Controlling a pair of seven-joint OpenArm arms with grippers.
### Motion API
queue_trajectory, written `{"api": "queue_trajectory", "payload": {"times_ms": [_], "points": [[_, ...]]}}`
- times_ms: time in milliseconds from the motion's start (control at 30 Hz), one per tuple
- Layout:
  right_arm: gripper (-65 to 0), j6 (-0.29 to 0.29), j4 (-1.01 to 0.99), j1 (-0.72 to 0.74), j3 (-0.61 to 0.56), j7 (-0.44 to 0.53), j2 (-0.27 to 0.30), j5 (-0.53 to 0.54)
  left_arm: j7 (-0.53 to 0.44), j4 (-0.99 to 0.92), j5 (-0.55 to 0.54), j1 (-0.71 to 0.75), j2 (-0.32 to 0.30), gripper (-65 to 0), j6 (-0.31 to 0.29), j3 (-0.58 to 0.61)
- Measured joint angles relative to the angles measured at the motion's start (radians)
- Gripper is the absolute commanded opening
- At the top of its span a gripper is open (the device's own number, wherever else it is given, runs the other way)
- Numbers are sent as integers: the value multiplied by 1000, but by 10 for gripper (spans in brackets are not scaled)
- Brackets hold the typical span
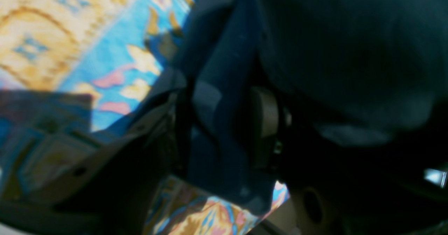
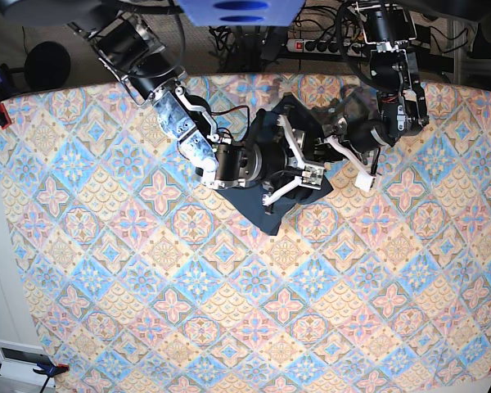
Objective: Layout the t-shirt on the table in an organized manner, then fold the t-shirt properly
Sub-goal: 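Press and flatten the folded shirt with both grippers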
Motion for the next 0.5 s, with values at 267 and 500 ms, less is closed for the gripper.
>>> {"api": "queue_trajectory", "payload": {"times_ms": [267, 500], "points": [[-380, 2, 145, -6, 39, 25, 0, 37, 8, 45, -27, 48, 6, -406, -3, -93], [-405, -7, 147, -53, 243, 4, 11, 19, 11, 143, -244, 127, -77, -406, -1, -180]]}}
